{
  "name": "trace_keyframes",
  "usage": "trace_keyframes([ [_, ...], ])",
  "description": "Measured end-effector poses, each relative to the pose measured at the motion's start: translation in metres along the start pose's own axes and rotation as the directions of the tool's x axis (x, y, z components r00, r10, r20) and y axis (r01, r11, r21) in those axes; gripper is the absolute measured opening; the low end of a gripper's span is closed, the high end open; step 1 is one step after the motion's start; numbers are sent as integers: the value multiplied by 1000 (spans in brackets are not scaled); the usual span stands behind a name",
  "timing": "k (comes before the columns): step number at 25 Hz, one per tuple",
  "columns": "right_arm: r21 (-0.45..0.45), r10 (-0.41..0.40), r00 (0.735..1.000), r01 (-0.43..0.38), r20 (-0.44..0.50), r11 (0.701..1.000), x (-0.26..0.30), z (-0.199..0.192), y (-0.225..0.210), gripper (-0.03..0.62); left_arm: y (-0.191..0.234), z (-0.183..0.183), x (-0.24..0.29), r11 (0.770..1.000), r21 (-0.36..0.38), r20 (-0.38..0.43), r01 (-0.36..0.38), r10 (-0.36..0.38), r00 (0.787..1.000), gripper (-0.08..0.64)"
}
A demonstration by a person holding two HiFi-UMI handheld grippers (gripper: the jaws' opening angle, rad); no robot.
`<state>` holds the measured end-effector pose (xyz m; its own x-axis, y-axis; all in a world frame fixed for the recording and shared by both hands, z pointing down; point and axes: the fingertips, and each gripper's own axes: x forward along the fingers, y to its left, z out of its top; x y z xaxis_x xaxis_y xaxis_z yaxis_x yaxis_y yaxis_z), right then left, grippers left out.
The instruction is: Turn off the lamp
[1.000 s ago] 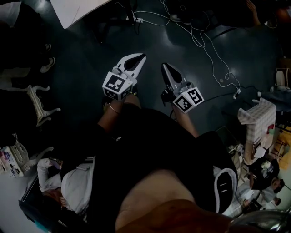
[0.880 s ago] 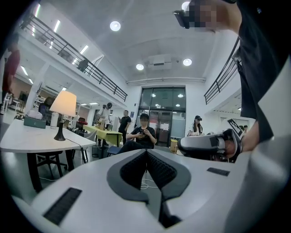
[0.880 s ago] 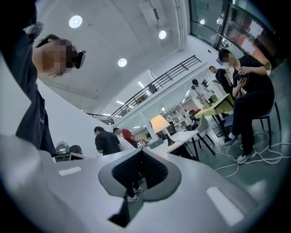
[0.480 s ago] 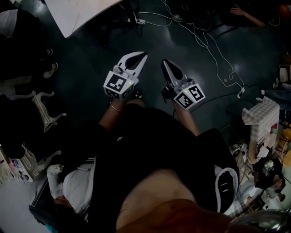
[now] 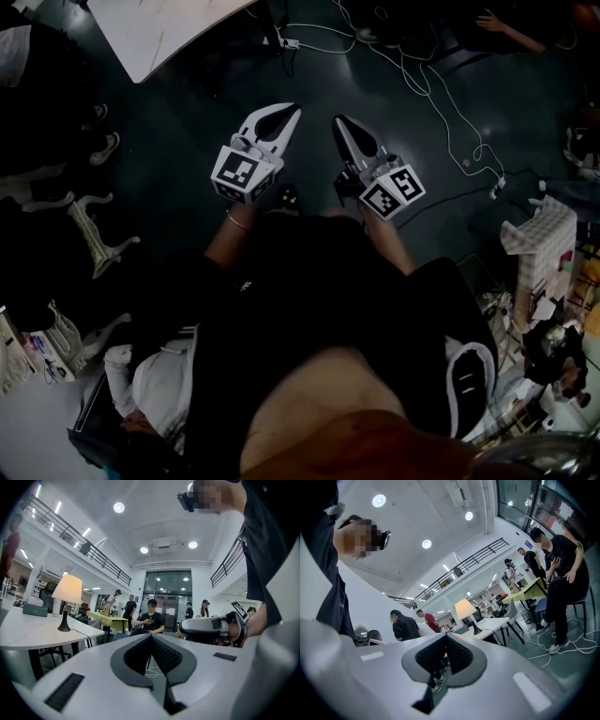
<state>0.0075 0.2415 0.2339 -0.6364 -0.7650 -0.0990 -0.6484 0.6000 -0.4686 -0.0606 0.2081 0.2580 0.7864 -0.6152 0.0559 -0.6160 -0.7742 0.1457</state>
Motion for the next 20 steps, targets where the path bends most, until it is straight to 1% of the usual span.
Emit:
trace_keyframes([
  [3, 10, 11, 1000, -11, 0, 1000, 7, 0, 4, 2, 5, 5, -5, 1000, 9, 11, -3, 3, 1000, 8],
  [7, 5, 24, 1000, -24, -13, 1000, 12, 0, 4, 2, 9, 6, -7, 1000, -2, 18, -10, 10, 1000, 8],
  [16, -2, 68, 997, -68, -23, 998, 31, 4, 5, 2, 30, 16, -8, 995, -37, 19, -93, 93, 995, 8],
  [20, 0, 69, 997, -70, -21, 998, 33, 8, -3, 2, 31, 16, -2, 996, -27, 30, -79, 80, 996, 8],
])
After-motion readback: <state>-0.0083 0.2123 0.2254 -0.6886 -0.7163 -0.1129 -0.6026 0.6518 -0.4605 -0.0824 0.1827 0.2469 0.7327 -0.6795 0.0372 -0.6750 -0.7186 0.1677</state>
